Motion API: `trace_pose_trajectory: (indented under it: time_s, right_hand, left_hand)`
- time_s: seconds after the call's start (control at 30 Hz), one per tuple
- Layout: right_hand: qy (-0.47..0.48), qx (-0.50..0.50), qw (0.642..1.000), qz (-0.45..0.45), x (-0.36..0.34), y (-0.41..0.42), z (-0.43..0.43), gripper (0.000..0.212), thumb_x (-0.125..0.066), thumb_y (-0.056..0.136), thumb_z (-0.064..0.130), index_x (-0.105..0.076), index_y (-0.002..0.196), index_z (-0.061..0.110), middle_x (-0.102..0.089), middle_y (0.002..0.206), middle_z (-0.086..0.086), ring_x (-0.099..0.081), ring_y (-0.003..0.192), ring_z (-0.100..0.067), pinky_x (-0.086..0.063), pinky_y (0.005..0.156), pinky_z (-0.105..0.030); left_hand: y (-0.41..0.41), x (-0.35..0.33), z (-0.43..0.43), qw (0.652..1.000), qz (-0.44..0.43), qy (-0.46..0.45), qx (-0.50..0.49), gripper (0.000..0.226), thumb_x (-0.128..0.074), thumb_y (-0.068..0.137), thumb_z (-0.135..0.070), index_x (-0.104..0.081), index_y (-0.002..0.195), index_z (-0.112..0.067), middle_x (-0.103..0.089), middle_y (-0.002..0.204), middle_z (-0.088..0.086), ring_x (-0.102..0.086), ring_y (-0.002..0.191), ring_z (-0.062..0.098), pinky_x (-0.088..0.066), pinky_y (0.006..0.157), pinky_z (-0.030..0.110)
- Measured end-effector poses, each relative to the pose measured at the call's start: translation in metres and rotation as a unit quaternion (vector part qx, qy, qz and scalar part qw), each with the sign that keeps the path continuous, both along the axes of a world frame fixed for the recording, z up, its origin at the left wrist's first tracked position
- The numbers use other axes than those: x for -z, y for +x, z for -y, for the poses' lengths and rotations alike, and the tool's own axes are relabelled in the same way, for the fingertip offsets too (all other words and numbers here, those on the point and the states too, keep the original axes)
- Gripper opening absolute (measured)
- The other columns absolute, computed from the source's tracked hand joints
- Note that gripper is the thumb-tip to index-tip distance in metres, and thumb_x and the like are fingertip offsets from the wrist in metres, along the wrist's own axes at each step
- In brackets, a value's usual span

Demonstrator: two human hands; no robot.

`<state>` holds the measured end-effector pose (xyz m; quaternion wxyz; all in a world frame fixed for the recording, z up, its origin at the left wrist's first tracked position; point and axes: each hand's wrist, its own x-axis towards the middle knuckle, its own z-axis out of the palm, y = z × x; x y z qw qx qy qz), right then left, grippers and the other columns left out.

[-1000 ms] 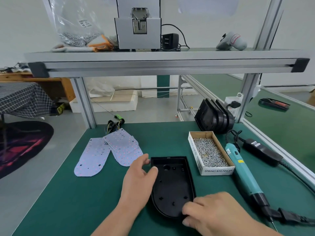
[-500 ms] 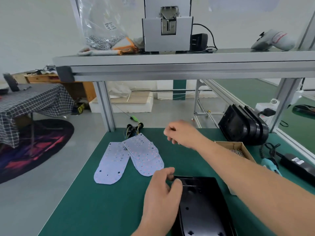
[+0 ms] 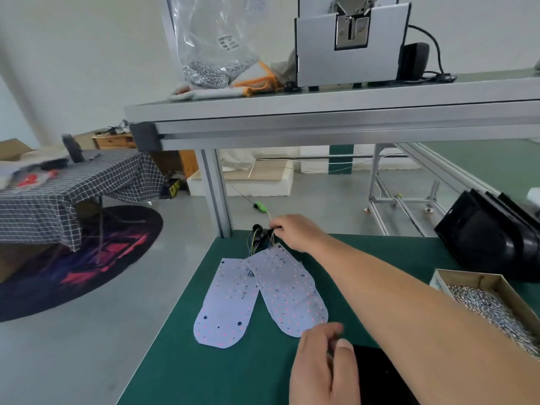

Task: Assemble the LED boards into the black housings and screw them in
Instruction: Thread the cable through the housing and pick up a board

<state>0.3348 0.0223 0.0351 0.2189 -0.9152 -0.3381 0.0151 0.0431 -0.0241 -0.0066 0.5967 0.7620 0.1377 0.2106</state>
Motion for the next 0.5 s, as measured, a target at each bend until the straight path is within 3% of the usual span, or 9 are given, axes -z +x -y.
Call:
trace_pose_trajectory:
  time_s: [0.1,0.23,0.37,0.5]
  right_hand:
    - [0.019,0.006,1.000,0.012,0.001,0.003,-0.003,0.027,-0.055,0.107,0.014,-0.072,0.128,0.011,-0.073,0.122,-0.016,-0.066,0.103,-0.030,-0.041,0.079,-0.030]
    - [0.071,0.021,0.997,0.032,-0.009,-0.002,0.005,0.020,-0.065,0.102,0.012,-0.078,0.115,0.006,-0.077,0.108,-0.012,-0.071,0.098,-0.027,-0.055,0.088,-0.037]
    - [0.141,0.039,0.987,0.066,-0.027,-0.012,0.030,0.013,-0.068,0.097,0.015,-0.074,0.086,0.020,-0.067,0.070,0.011,-0.064,0.069,-0.009,-0.048,0.066,-0.029]
    - [0.182,0.056,0.975,0.111,-0.049,-0.034,0.065,0.016,-0.067,0.097,0.021,-0.066,0.084,0.031,-0.062,0.067,0.018,-0.058,0.066,0.003,-0.041,0.060,-0.026]
  left_hand:
    - [0.001,0.001,-0.002,1.000,0.006,0.007,-0.002,0.040,-0.066,0.092,-0.010,-0.073,0.086,-0.049,-0.046,0.064,-0.017,-0.045,0.055,0.007,-0.047,0.061,0.025]
    - [0.003,0.001,-0.003,1.000,-0.003,-0.005,-0.008,0.045,-0.067,0.093,-0.004,-0.074,0.082,-0.047,-0.048,0.064,-0.014,-0.047,0.057,0.009,-0.048,0.064,0.027]
    - [0.001,-0.003,-0.004,0.999,-0.005,-0.034,0.011,0.034,-0.066,0.097,-0.008,-0.076,0.089,-0.040,-0.051,0.068,-0.017,-0.049,0.060,0.005,-0.048,0.068,0.025]
    - [-0.005,-0.006,0.000,0.998,0.010,-0.053,0.013,0.026,-0.065,0.100,-0.016,-0.076,0.096,-0.039,-0.050,0.064,-0.017,-0.047,0.060,0.003,-0.044,0.066,0.021]
